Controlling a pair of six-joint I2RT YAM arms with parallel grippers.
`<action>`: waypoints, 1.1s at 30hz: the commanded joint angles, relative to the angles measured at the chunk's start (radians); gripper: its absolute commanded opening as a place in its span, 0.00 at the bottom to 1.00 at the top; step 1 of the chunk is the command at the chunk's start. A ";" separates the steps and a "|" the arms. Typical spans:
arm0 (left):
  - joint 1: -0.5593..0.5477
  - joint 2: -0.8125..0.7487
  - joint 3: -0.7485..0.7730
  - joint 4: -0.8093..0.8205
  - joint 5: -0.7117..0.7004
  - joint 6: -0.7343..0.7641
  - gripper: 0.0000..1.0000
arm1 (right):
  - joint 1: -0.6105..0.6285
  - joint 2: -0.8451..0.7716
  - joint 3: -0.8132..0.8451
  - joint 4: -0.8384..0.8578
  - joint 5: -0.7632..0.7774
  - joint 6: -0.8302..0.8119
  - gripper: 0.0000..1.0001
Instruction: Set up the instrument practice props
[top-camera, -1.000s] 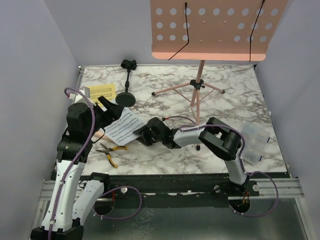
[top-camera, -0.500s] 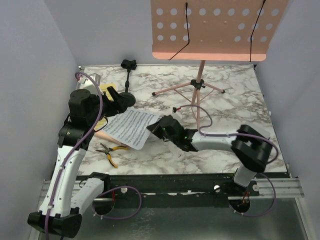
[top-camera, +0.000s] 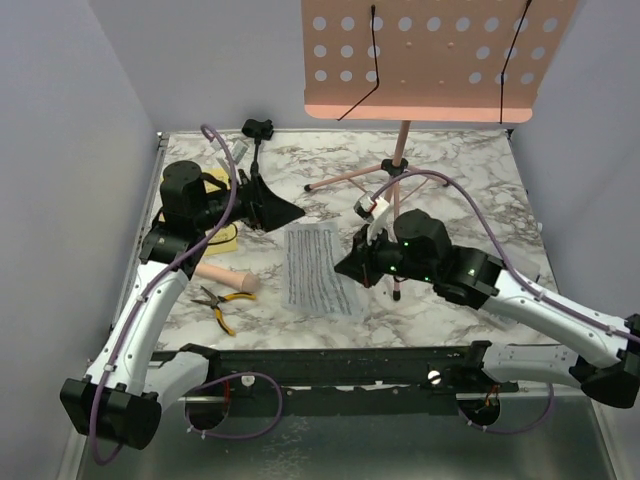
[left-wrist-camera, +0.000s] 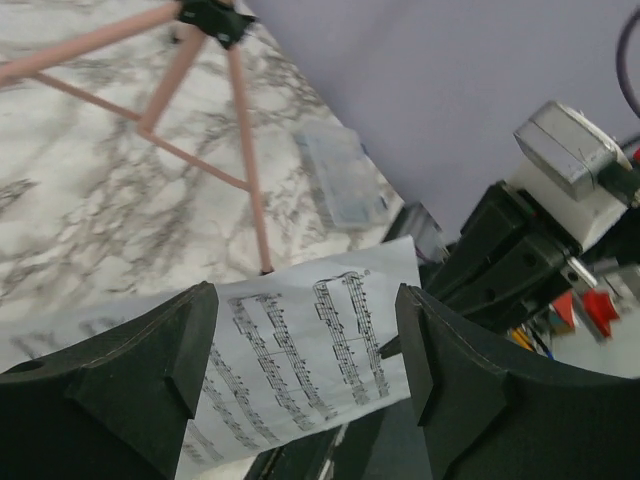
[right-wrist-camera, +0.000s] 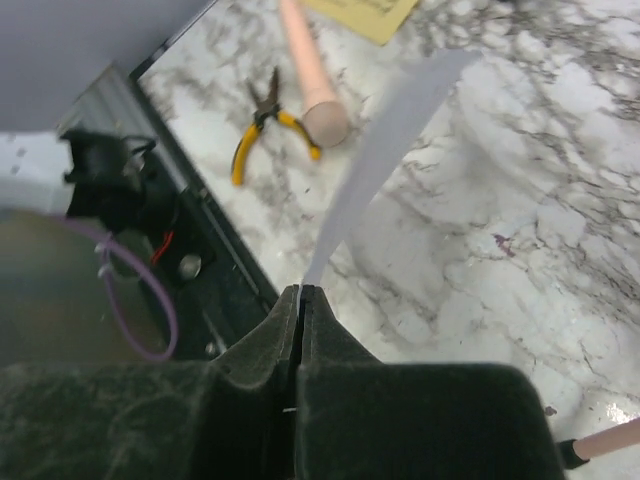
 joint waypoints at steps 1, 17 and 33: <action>-0.085 -0.049 -0.010 0.112 0.286 0.084 0.79 | 0.004 -0.069 0.080 -0.322 -0.338 -0.187 0.00; -0.366 0.088 -0.065 0.120 0.591 0.145 0.72 | 0.004 -0.108 0.127 -0.302 -0.428 -0.249 0.00; -0.369 -0.072 0.020 -0.016 0.144 0.217 0.00 | 0.003 -0.152 0.031 -0.081 -0.151 -0.100 0.75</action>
